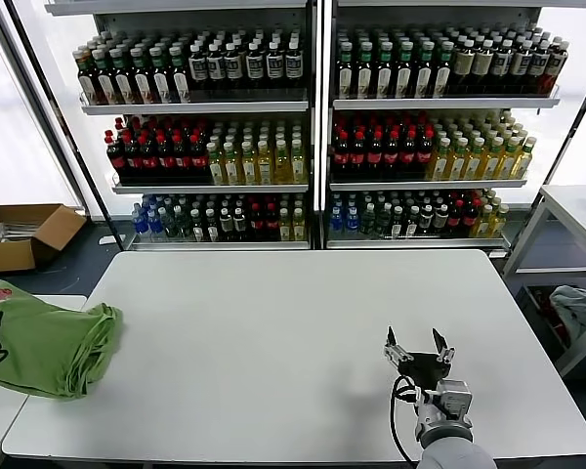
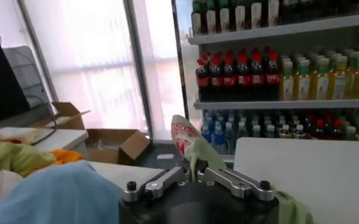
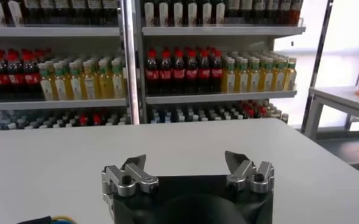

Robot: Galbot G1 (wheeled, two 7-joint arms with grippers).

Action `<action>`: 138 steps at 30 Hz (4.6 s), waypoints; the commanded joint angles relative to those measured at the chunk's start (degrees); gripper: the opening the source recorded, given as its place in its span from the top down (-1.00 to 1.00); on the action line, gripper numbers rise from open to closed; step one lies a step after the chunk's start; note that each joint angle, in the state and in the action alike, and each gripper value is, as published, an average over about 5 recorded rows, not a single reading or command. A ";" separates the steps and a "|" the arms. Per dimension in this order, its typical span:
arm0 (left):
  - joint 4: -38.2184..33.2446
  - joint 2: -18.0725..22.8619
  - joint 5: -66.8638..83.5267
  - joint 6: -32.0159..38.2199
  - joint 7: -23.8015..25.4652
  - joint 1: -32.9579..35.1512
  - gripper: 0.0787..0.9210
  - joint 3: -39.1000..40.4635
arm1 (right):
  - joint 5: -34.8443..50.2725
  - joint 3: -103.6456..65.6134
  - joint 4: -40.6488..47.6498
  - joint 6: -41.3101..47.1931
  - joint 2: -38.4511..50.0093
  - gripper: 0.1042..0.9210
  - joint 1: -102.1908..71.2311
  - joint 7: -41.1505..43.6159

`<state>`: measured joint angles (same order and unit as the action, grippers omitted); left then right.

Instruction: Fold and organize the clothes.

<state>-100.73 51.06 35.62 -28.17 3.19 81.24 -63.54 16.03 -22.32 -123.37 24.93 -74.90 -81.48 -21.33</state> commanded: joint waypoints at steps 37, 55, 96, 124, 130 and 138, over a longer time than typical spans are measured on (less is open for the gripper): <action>-26.86 21.79 -13.48 -2.31 -6.28 -2.12 0.93 43.42 | -2.93 -1.10 -2.55 -0.59 -2.49 -0.76 -6.12 -0.31; -28.06 21.11 -9.18 -2.96 -12.67 -2.33 -0.17 37.35 | 18.64 4.98 -1.59 7.26 -0.17 -0.76 -0.14 -1.20; -24.36 20.61 -12.67 -4.37 -15.21 -2.54 -0.77 33.59 | 25.20 25.25 14.48 8.36 -2.41 -0.62 17.14 -10.69; -26.12 23.22 -12.42 -4.53 -15.01 -1.74 -0.77 33.02 | 14.82 21.95 12.32 8.35 1.79 0.99 17.43 -4.40; -27.64 25.32 -12.42 -4.35 -14.96 -1.02 -0.77 33.25 | 5.71 16.46 13.74 8.27 8.06 0.99 19.31 0.18; -28.17 26.00 -12.70 -4.30 -14.98 -0.53 -0.77 34.04 | -0.17 11.56 19.51 8.19 12.74 0.99 23.02 5.75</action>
<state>-128.20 75.95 23.09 -32.52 -11.85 80.47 -29.80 25.21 -4.55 -108.43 33.24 -68.45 -61.52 -22.07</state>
